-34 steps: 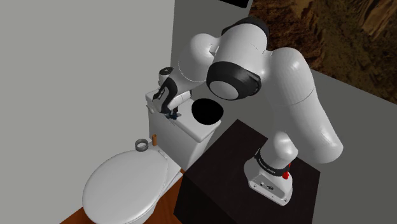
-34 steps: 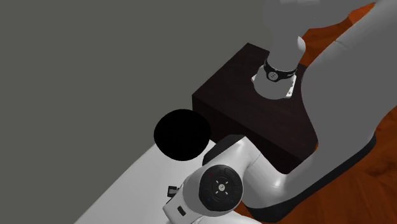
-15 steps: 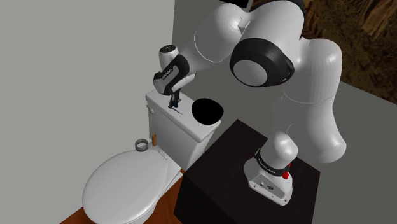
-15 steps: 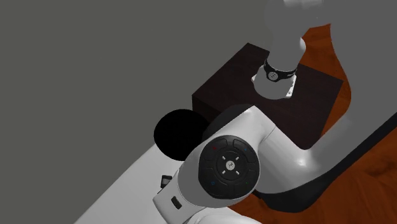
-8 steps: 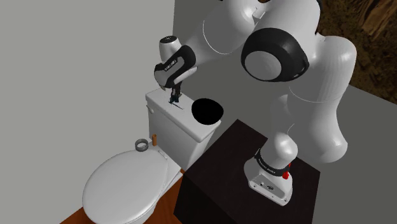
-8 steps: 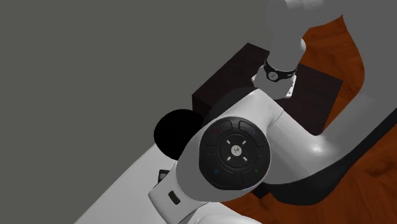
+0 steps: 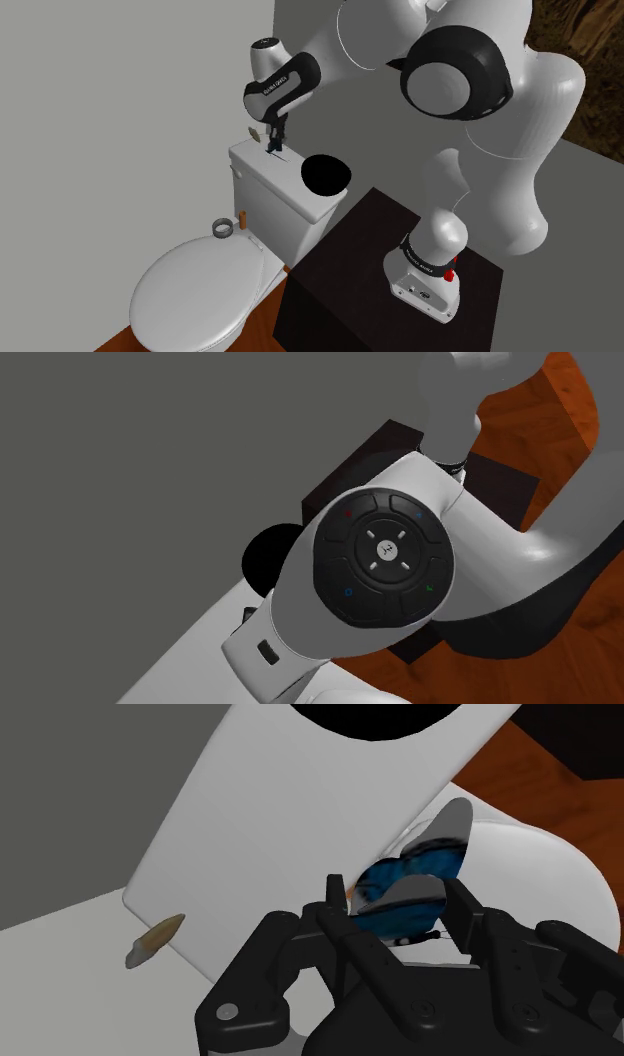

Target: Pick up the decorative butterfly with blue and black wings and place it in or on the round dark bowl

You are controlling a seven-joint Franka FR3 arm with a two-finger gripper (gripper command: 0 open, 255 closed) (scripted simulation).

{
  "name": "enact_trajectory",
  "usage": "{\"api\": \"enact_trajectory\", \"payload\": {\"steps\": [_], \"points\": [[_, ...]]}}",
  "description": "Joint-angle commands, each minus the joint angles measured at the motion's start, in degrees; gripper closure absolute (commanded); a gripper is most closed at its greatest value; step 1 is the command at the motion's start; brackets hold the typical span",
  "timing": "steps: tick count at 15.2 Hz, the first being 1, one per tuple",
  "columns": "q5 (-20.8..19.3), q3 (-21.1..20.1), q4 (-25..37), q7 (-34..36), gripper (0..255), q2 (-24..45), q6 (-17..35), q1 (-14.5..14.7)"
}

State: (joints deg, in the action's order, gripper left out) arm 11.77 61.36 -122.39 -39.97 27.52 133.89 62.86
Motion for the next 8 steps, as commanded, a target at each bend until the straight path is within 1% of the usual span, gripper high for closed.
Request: {"api": "enact_trajectory", "payload": {"steps": [1,8], "points": [[-1.01,1.26,0.19,0.41,255,-1.00,-1.08,1.06],[-4.56,5.60,1.48,1.89,255,-4.45,-5.13,4.80]]}}
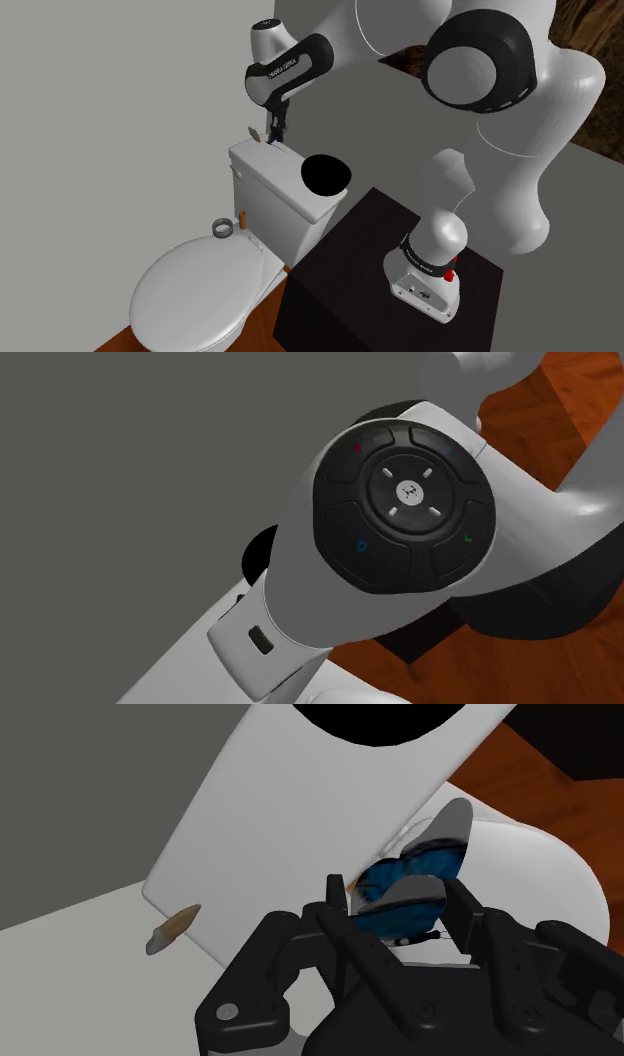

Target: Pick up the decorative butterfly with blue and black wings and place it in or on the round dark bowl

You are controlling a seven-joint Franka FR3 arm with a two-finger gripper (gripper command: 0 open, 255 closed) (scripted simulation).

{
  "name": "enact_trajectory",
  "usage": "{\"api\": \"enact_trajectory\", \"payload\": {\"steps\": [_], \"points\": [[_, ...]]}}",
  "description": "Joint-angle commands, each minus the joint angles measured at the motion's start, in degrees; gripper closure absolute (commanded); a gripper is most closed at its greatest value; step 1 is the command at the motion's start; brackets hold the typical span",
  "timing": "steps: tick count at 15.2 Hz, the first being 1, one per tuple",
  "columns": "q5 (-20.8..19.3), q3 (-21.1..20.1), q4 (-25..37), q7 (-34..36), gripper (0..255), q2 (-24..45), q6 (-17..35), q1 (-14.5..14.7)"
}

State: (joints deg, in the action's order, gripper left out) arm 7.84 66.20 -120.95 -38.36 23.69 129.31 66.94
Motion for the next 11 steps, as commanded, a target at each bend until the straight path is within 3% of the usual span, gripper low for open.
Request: {"api": "enact_trajectory", "payload": {"steps": [1,4,5,6,7,8,11], "points": [[-2.41,3.10,-2.09,0.58,255,-2.54,0.23,2.62],[-9.25,12.83,-8.03,2.49,255,-8.89,2.10,10.67],[-12.20,17.94,-9.84,3.58,255,-11.29,2.49,15.08],[-14.91,25.40,-11.58,4.48,255,-13.34,2.77,21.75],[-14.87,34.04,-13.30,3.35,255,-13.12,3.21,29.37],[-13.51,40.67,-15.00,1.20,255,-11.74,3.71,34.89],[-6.39,49.79,-19.72,-7.79,255,-5.26,4.93,40.52]]}}
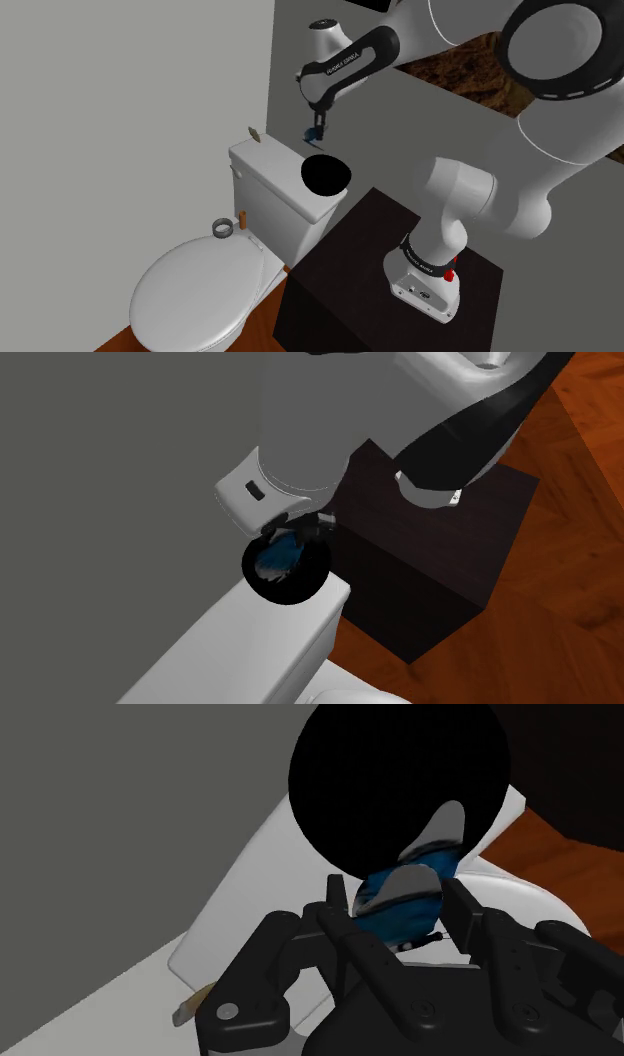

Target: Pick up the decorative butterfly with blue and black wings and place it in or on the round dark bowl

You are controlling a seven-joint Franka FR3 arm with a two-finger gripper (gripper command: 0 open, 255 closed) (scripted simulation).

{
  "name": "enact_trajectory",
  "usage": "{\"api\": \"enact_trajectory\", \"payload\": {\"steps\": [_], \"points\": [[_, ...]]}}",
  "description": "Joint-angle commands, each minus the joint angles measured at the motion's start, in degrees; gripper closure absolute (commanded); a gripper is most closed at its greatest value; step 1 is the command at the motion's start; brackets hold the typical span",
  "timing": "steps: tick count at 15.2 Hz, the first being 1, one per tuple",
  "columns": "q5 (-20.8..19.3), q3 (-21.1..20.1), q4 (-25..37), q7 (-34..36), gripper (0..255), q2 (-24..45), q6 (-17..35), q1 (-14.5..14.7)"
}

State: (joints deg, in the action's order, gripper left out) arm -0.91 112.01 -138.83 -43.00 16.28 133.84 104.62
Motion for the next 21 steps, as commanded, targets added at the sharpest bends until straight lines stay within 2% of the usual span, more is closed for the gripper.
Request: {"api": "enact_trajectory", "payload": {"steps": [1,6,15,21], "points": [[3.71,6.61,-3.27,-5.48,255,3.66,0.66,4.28],[7.63,17.26,-9.40,-15.61,255,9.55,1.53,8.55],[3.27,10.92,-12.15,-10.63,255,3.56,9.74,3.28],[-2.99,4.37,-13.29,-4.99,255,-1.54,15.11,-3.48]]}}
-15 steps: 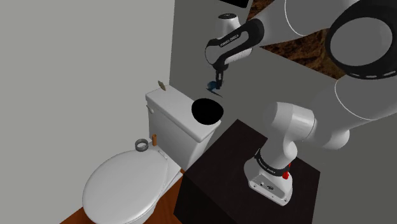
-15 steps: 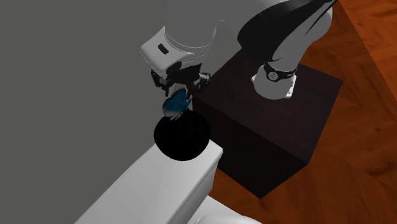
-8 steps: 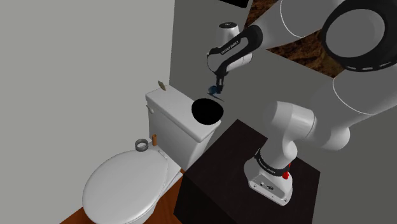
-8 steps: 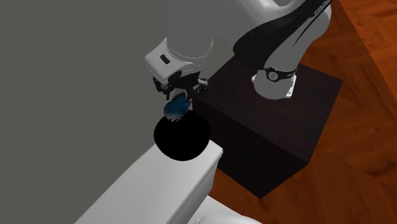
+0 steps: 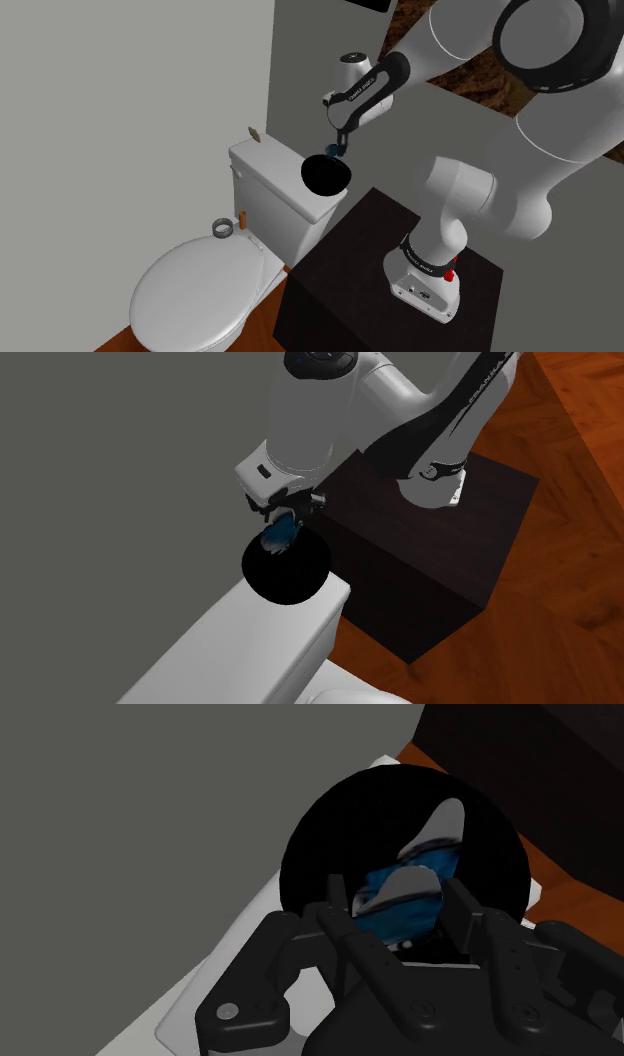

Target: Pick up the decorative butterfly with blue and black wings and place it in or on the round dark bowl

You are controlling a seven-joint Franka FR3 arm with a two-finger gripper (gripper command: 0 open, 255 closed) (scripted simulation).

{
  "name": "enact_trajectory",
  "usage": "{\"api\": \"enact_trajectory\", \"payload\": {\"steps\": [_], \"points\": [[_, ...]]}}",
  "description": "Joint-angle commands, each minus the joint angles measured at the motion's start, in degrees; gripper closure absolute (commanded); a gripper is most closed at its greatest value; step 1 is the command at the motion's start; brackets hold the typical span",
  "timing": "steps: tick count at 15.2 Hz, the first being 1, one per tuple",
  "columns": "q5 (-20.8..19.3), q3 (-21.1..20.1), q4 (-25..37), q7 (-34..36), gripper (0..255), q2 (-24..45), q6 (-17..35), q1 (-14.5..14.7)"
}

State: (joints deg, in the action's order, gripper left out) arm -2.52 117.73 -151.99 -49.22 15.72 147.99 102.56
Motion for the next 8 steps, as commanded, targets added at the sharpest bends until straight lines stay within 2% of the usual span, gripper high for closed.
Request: {"api": "enact_trajectory", "payload": {"steps": [1,4,8], "points": [[-2.88,-2.81,-0.25,2.49,255,-1.95,1.79,-3.02],[-9.11,-8.60,-0.43,7.53,255,-5.39,4.20,-9.61],[-9.05,-8.66,-0.43,7.49,255,-5.37,4.21,-9.65]]}}
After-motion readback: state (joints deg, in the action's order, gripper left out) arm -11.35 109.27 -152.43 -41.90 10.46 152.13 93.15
